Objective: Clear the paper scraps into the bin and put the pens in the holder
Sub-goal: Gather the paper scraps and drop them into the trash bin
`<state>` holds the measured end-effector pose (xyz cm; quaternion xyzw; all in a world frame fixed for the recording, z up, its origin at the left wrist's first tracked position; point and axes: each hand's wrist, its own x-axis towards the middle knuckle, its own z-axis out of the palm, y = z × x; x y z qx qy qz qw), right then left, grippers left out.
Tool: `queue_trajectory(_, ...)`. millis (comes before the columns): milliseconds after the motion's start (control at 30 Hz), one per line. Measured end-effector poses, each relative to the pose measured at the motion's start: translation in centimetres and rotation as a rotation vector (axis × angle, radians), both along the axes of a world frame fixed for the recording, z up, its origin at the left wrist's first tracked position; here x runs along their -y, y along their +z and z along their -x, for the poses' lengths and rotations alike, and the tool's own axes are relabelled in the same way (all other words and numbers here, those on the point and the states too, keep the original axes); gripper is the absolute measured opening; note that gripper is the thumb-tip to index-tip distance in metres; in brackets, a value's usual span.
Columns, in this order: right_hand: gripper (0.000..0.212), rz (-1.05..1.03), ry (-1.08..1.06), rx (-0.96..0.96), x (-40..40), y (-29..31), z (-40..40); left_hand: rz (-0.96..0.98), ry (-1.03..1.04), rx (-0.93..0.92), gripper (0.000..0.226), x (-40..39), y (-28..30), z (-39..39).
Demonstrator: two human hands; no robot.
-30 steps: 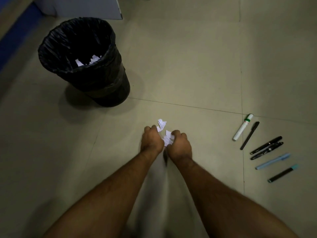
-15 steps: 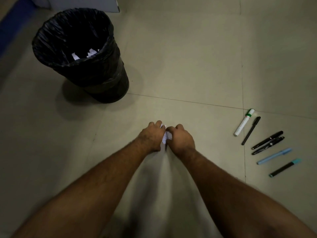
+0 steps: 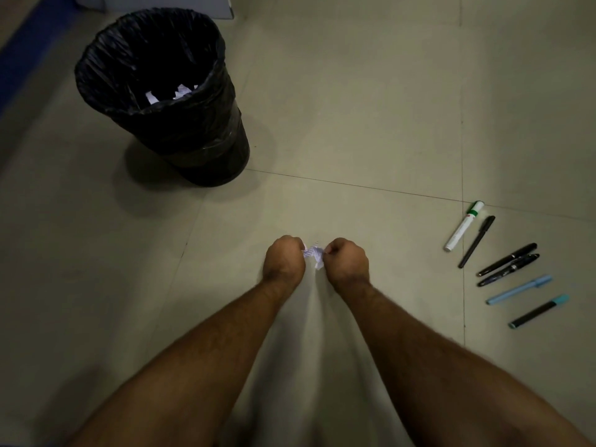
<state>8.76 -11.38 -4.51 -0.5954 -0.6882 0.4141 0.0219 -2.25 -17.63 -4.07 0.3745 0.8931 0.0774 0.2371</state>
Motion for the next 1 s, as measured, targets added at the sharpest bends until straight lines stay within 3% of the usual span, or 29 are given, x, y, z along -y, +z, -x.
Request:
queue_trajectory(133, 0.006, 0.056, -0.083, -0.059, 0.2, -0.3, 0.0, -0.081, 0.272, 0.190, 0.016, 0.1, -0.2, 0.2)
queue_trajectory(333, 0.008, 0.013, -0.009, -0.104, 0.3, 0.2, 0.3, -0.155, 0.479, 0.330, 0.007, 0.3, 0.0, 1.6)
queue_trajectory(467, 0.010, 0.101, -0.158, -0.208, 0.4, 0.5, 0.7, -0.271, 0.666, 0.450, 0.006, 0.1, 1.5, 2.8)
queue_trajectory(667, 0.010, 0.309, -0.437, -0.571, -1.0, 6.5, 5.1, -0.491, 0.759, 0.640, 0.020, -1.5, 7.0, 5.7)
queue_trajectory(867, 0.013, 0.249, -0.402, -0.787, -2.9, 16.7, 12.3, -0.764, 0.709, 0.595, 0.024, -2.4, 18.0, 11.4)
queue_trajectory(1000, 0.007, 0.121, -0.328, -0.783, -2.9, 21.9, 19.1, -0.910, 0.758, 0.419, 0.020, -2.8, 23.9, 17.8)
